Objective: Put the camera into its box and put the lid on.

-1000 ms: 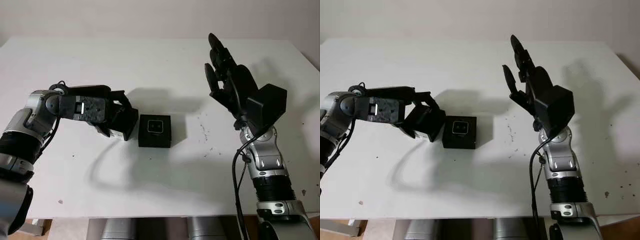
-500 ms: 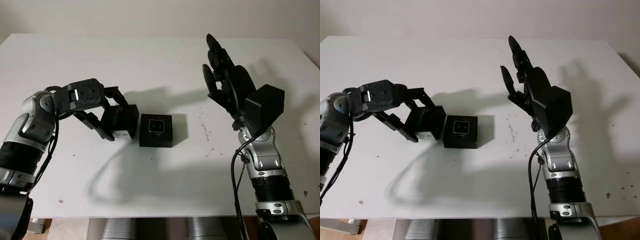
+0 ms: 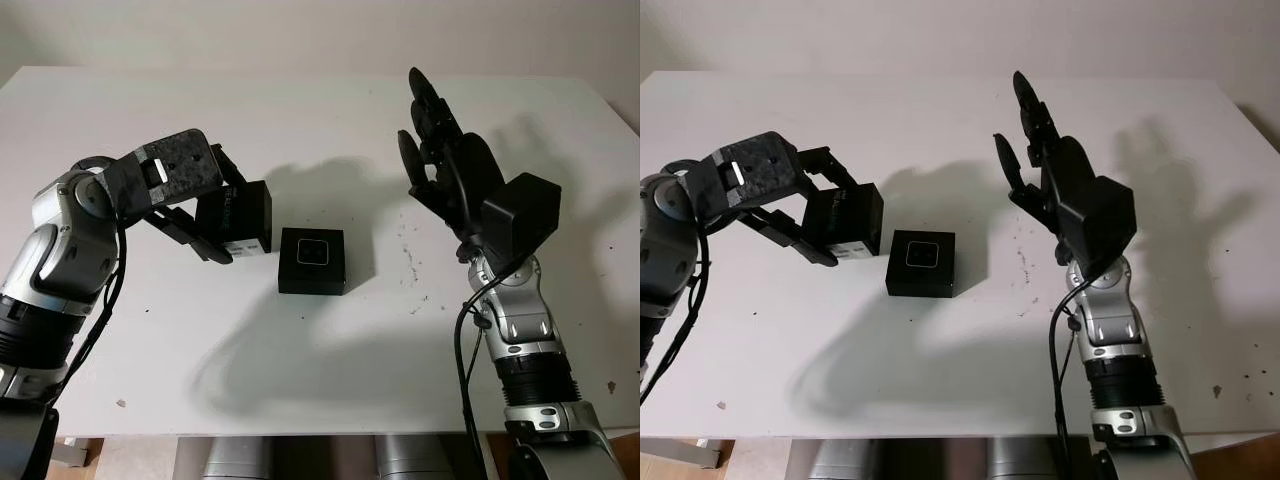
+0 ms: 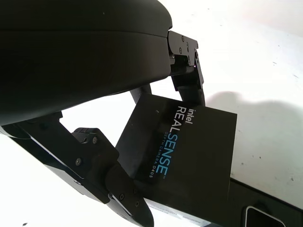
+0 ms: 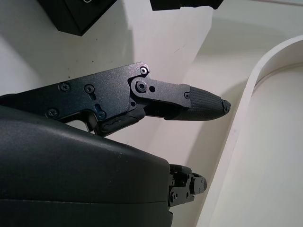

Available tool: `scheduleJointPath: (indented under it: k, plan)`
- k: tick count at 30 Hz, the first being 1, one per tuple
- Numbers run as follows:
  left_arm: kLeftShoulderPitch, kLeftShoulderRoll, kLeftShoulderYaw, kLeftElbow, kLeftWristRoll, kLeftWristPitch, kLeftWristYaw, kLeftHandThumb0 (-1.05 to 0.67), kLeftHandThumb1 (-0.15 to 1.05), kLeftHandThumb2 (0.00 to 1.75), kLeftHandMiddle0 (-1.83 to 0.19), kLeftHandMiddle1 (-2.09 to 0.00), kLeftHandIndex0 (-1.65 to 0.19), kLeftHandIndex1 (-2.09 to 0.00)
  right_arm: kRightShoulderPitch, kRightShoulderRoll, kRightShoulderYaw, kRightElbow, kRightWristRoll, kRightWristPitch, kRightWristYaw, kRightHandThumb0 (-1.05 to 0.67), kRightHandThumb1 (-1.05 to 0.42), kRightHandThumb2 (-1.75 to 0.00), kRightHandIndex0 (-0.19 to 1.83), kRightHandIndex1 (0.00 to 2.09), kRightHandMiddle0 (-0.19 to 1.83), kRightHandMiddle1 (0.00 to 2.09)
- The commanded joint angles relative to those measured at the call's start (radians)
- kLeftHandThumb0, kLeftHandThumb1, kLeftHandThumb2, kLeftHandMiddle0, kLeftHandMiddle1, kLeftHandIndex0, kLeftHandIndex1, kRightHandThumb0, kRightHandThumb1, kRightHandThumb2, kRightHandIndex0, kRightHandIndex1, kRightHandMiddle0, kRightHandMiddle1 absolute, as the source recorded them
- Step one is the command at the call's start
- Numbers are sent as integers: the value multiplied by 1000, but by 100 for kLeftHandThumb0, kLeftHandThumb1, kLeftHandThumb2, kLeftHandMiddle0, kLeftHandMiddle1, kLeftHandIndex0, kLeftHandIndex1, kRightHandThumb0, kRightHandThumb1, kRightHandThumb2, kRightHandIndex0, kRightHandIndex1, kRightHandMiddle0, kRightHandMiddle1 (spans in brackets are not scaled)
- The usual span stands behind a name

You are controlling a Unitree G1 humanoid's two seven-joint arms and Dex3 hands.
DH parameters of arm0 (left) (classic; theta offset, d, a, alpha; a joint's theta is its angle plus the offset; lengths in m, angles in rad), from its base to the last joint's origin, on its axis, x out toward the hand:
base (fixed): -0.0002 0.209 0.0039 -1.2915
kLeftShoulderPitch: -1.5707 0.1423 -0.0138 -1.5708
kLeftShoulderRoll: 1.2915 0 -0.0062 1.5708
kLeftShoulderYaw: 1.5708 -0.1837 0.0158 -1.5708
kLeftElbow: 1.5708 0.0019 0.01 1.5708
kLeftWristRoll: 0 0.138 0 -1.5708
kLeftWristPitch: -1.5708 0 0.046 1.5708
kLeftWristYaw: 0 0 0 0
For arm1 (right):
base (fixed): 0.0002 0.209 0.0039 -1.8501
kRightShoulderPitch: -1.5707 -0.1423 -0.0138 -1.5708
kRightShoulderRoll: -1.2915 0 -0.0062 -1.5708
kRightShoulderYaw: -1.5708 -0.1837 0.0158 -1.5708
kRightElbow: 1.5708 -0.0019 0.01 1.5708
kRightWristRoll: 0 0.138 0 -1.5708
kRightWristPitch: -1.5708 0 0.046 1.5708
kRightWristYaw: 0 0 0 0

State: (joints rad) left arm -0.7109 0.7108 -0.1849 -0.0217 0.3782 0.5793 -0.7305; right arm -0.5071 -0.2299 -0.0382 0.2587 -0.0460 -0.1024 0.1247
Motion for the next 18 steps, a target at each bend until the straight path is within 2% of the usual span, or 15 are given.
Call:
scheduleJointPath:
  k: [1, 4, 8, 13, 18]
  plan:
    - [-10, 13, -2, -32, -7, 17, -21, -12, 91, 5, -47, -164, -26, -174, 7, 7, 5, -15, -7, 3, -8, -68, -105, -55, -3, 5, 2, 5]
    - [-26, 6, -13, -51, -20, 48, -56, -16, 89, 5, -50, -162, -31, -174, 3, 22, 3, -7, 3, -5, -18, -68, -105, -55, -3, 5, 2, 5]
    - [-57, -31, -11, -62, -81, 147, -100, -15, 89, 5, -55, -172, -34, -181, -3, 40, 0, -3, 13, 3, -29, -69, -105, -54, -5, 4, -1, 4]
    - [-67, -53, -26, -60, -128, 165, -106, -17, 86, 4, -64, -174, -40, -183, -2, 50, -1, -13, 27, 17, -27, -72, -105, -52, -7, 4, -2, 4]
    - [-80, -77, -61, -48, -137, 227, -93, -18, 86, 5, -58, -171, -38, -177, 10, 63, 6, -29, 34, 18, -26, -72, -105, -52, -10, 3, -5, 3]
